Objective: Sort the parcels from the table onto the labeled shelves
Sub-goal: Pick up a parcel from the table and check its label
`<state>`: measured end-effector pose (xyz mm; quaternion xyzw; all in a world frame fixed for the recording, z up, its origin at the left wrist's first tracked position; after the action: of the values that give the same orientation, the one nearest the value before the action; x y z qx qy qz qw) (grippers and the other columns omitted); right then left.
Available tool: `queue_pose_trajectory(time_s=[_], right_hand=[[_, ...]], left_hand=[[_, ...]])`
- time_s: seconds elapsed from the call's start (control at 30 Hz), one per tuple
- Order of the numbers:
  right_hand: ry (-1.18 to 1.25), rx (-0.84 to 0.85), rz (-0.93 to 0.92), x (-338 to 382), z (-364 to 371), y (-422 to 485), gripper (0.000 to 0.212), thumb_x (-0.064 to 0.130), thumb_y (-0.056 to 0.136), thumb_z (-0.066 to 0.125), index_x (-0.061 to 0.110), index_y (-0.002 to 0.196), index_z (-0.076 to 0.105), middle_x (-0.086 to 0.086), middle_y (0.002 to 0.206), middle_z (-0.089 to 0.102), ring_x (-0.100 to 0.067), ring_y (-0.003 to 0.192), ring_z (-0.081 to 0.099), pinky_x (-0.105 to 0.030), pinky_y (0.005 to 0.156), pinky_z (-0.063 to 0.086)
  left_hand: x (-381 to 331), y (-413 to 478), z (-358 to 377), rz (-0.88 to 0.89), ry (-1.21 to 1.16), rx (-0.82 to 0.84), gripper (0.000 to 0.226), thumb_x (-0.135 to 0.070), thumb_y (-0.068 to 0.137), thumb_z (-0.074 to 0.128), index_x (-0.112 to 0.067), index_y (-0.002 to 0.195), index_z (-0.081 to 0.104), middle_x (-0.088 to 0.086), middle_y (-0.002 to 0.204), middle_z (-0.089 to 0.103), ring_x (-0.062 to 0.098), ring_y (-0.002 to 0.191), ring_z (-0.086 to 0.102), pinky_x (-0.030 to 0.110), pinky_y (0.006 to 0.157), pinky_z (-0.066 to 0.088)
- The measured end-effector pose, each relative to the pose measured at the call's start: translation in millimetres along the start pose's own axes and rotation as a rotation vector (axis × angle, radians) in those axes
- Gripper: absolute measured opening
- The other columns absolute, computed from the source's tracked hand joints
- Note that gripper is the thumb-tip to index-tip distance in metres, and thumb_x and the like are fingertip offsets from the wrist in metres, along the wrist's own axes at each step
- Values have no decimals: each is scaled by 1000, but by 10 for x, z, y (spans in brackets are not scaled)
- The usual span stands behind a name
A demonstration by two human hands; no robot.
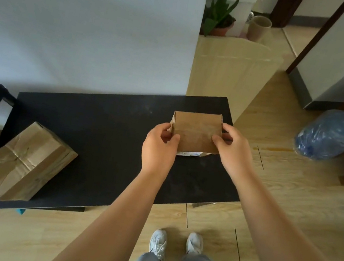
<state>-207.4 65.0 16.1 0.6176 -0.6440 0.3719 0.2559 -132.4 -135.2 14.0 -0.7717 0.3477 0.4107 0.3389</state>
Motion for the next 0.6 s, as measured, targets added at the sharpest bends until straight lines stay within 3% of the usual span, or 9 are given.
queue_pose_trajectory(time_s=[0.1,0.23,0.37,0.47,0.6], right_hand=[[-1,-7,9,-23,5,26,47,26,96,61,18,141,51,0,126,64,-15,104,62,-21,77,44],[-26,24,-7,-78,27,85,44,28,97,59,16,139,52,-2,131,63,-17,114,60,-11,68,40],[-15,78,20,-200,7,169,41,30,102,47,18,141,53,-2,137,60,-19,126,55,-24,92,43],[12,103,87,-410,22,215,37,26,103,42,21,137,57,-1,131,64,-20,120,59,-33,96,47],[-61,187,138,-601,146,199,38,26,100,49,20,137,57,-1,125,66,-13,98,61,-30,83,49]], left_hand=[[53,13,18,-40,-17,6,28,-21,97,59,-18,126,60,-6,113,66,4,90,58,9,61,38],[90,37,84,-38,-9,25,28,-15,102,47,-18,126,61,-10,108,61,-1,80,55,9,60,38],[159,-5,155,-64,-37,10,34,-9,101,47,-21,131,58,-10,113,64,0,85,59,8,61,41],[250,-25,201,-119,-12,-17,36,-8,99,47,-19,132,58,-6,117,66,5,93,58,10,62,40],[362,-40,255,-175,28,-23,36,-10,97,49,-18,131,59,-3,116,68,10,94,59,14,63,42]])
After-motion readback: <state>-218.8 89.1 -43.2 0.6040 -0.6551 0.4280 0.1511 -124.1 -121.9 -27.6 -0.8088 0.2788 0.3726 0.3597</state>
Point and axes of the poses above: each hand's wrist, its own y-axis towards the middle knuckle, its own z-axis out of the palm, x = y × z, the point moved 8 cm from there along y, towards the middle knuckle
